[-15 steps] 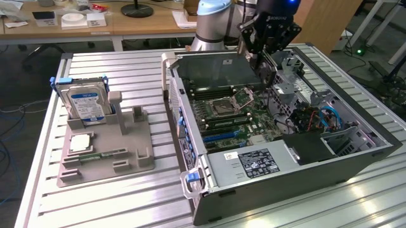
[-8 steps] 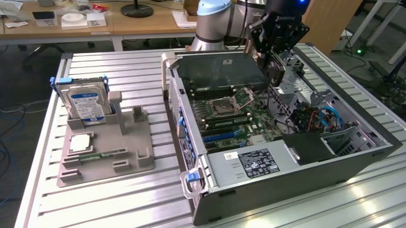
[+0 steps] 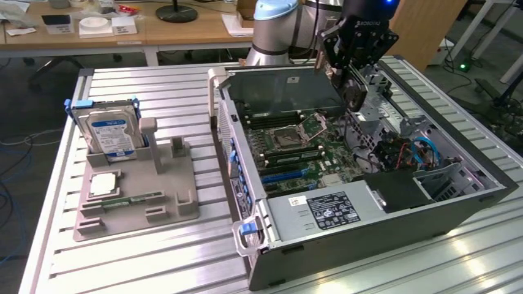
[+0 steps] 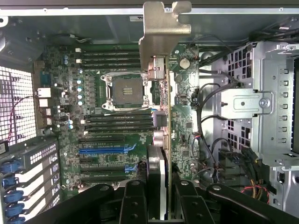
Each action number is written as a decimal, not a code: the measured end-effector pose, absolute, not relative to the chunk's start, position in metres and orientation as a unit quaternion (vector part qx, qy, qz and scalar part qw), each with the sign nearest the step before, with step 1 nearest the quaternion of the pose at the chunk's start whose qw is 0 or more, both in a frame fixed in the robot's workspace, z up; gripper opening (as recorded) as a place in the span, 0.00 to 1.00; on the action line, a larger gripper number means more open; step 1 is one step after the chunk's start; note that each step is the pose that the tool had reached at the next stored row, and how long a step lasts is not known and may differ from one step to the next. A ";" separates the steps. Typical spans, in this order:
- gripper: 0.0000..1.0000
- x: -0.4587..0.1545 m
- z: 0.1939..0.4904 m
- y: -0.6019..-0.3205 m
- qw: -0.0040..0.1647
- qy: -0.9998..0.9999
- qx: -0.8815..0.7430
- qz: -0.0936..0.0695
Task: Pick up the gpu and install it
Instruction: 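Insert the gpu into the slot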
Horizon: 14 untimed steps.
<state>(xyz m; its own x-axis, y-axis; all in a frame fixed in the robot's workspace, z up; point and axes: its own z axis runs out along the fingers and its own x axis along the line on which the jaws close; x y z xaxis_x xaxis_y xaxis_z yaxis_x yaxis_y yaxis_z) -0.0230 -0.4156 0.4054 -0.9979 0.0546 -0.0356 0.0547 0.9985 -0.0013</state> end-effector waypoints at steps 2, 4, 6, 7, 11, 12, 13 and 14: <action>0.28 -0.023 0.405 -0.416 0.018 0.999 0.027 -0.001; 0.28 -0.023 0.405 -0.416 0.018 0.999 0.027 -0.001; 0.28 -0.023 0.405 -0.416 0.018 0.999 0.027 -0.001; 0.28 -0.023 0.405 -0.416 0.018 0.999 0.027 -0.001; 0.28 -0.023 0.405 -0.416 0.018 1.000 0.026 -0.001; 0.28 -0.023 0.405 -0.416 0.018 1.000 0.024 -0.001; 0.28 -0.023 0.405 -0.416 0.018 1.000 0.019 -0.001; 0.28 -0.023 0.405 -0.416 0.018 1.000 0.012 -0.001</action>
